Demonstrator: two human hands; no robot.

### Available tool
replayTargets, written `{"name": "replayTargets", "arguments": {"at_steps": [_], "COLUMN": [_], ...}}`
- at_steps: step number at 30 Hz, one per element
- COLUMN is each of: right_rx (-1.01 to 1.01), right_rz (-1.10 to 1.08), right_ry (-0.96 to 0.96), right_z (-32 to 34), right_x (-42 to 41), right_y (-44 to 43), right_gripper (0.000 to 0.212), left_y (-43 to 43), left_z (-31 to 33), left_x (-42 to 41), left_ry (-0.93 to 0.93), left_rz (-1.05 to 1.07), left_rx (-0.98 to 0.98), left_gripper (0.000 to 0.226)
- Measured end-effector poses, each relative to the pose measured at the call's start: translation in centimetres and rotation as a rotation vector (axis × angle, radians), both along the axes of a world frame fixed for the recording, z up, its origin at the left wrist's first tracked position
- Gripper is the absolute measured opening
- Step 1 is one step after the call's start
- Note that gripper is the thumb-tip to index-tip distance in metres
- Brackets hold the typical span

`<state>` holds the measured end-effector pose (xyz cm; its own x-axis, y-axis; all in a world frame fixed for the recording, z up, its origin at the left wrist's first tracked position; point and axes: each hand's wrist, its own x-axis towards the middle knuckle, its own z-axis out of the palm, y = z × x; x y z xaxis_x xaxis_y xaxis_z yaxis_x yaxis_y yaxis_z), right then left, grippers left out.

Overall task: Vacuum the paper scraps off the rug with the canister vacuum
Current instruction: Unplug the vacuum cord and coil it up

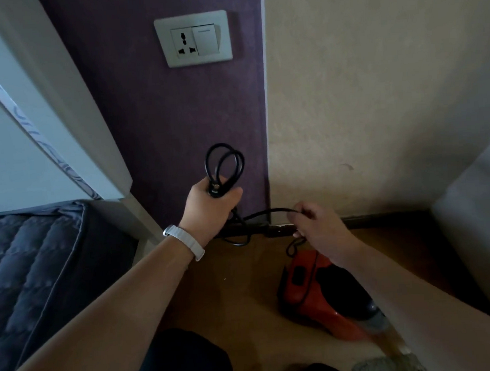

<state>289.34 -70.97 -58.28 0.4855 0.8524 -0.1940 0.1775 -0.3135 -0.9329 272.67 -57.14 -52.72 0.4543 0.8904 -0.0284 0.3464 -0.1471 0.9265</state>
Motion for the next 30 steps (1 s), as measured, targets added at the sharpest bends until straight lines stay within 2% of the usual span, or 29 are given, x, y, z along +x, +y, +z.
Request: {"name": "replayTargets", "arguments": {"at_steps": [4,7,11,15,18,23,30], "right_rx": [0.102,0.200,0.255,0.273,0.285,0.222,0.276], "right_rz": [0.030,0.044,0.058,0.007,-0.025,-0.060,-0.285], "right_ry": [0.012,0.038,0.049,0.093,0.143,0.201,0.235], "right_z": [2.7,4.8,6.6,7.3,7.4,6.8,6.1], "right_x": [0.4,-0.4,-1.9,-3.0,-2.9,-1.4,4.0], "right_y": [0.6,1.0,1.8,2.9,3.1,1.9,-1.9], "right_gripper": [0.034,0.039,0.033,0.030,0.036,0.029,0.037], "left_y": [-0.5,-1.2,-2.2,-3.0,-3.2,-3.7,-8.6], "left_z": [-0.4,0.0,0.2,-0.5,-1.2,-2.9,-5.1], "left_x": [0.3,0.8,1.5,2.6,3.4,5.2,11.6], "left_ry": [0.111,0.085,0.035,-0.039,-0.019,-0.049,-0.014], "left_rz": [-0.145,-0.265,-0.399,-0.444,-0.440,-0.493,-0.633], "left_rx": [0.096,0.053,0.054,0.002,-0.031,-0.152,-0.231], "left_gripper": [0.013,0.029,0.044,0.037,0.036,0.019,0.012]}}
